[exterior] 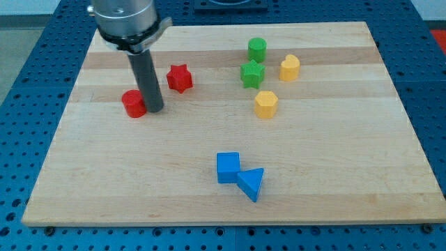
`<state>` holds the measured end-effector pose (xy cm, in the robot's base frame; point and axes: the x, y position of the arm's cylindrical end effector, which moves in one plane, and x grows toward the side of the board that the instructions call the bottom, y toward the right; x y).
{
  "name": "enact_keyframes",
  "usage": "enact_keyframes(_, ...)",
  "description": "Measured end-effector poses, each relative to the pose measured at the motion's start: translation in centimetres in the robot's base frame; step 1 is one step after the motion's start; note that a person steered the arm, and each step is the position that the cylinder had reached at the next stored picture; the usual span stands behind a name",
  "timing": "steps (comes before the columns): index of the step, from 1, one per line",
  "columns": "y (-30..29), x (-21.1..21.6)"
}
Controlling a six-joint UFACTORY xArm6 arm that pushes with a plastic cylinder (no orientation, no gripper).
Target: Drag the red star into the red circle
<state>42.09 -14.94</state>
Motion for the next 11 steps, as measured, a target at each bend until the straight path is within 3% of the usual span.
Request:
enact_keyframes(2,-4.2,0.0)
enact_keyframes(3,1.1,0.0)
enact_keyframes(4,9.9,-0.6)
enact_keyframes(5,13.1,-5.0)
enact_keyframes(7,11.8,-6.5)
enact_keyframes(11,3.5,-7.4)
